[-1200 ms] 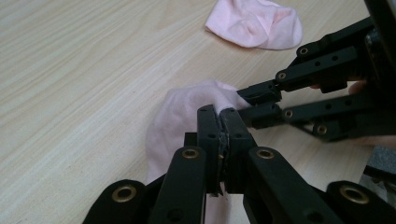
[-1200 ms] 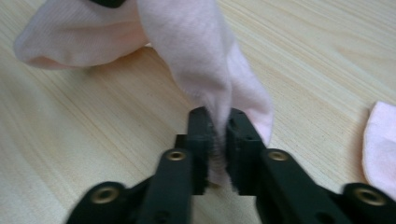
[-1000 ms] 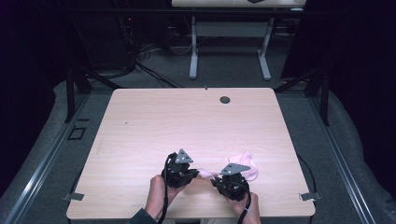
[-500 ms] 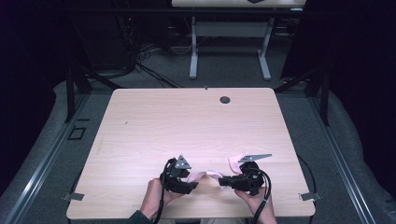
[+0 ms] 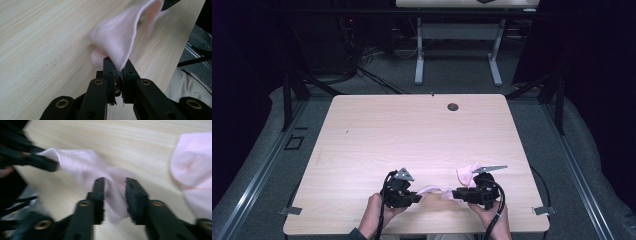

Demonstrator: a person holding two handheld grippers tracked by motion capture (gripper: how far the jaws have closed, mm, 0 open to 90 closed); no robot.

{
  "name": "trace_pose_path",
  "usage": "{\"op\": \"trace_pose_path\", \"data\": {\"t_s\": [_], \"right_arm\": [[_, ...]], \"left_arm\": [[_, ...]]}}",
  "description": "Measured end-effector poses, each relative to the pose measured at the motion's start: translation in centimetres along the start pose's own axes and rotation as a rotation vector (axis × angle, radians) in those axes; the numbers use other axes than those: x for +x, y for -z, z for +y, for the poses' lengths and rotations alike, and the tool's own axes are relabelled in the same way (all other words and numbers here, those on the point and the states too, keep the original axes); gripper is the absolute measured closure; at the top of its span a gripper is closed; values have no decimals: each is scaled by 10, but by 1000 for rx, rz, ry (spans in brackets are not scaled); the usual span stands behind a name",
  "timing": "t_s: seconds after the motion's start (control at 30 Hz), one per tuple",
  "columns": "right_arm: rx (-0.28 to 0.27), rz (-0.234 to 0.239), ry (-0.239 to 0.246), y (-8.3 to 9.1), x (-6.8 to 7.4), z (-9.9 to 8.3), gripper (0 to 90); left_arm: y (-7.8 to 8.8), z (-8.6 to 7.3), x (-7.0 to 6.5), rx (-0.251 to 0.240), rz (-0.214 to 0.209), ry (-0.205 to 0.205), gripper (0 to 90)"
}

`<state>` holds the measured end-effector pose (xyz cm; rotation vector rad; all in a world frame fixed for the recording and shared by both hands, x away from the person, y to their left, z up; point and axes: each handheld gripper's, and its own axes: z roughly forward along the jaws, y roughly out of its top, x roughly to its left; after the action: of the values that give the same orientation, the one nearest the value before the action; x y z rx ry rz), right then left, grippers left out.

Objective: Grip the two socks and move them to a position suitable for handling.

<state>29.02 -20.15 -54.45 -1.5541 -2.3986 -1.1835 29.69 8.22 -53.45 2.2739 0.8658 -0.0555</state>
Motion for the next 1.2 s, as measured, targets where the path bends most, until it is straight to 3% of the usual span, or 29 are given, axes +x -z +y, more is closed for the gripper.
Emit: {"op": "trace_pose_path", "data": {"t_s": [0.03, 0.1, 0.27, 0.33, 0.4, 0.43, 0.47, 0.53, 0.6, 0.7, 0.8, 1.0, 1.1, 1.13, 1.17, 1.2], "right_arm": [[12, -80, 32, -6, 2, 0, 572], [-3, -135, 92, -10, 7, -1, 478], [-106, -125, 214, -1, 42, -13, 324], [-91, -143, 299, -6, 64, -18, 249], [-79, -161, 385, -16, 84, -25, 248], [-66, -195, 421, -23, 91, -28, 258], [-49, -219, 429, -31, 93, -30, 276], [-26, -233, 418, -40, 89, -35, 391], [-24, -275, 413, -44, 79, -41, 472], [-66, -291, 396, -35, 62, -46, 634], [-117, -292, 384, -25, 55, -45, 717], [-164, -241, 363, -1, 46, -37, 770], [-153, -187, 340, 10, 47, -31, 796], [-143, -168, 331, 13, 48, -30, 797], [-100, -139, 319, 18, 50, -27, 798], [-98, -124, 311, 22, 52, -26, 801]], "left_arm": [[0, 1, 0, -1, 4, 5, 846], [0, 4, 0, -3, 12, 16, 845], [-1, 6, -2, -1, 34, 36, 845], [-1, 8, -2, 0, 39, 47, 845], [0, 10, -2, -8, 41, 54, 844], [0, 12, -2, -12, 42, 58, 844], [2, 12, -2, -15, 46, 53, 844], [4, 12, -2, -18, 46, 53, 843], [6, 11, 0, -21, 45, 56, 842], [6, 9, 1, -14, 47, 43, 839], [5, 6, 0, -7, 52, 31, 840], [5, 2, -3, 7, 39, 0, 839], [6, -1, -6, 21, 21, -3, 841], [8, -3, -8, 26, 5, -3, 841], [9, -4, -9, 31, -10, -4, 841], [11, -6, -11, 38, -39, -3, 841]]}}
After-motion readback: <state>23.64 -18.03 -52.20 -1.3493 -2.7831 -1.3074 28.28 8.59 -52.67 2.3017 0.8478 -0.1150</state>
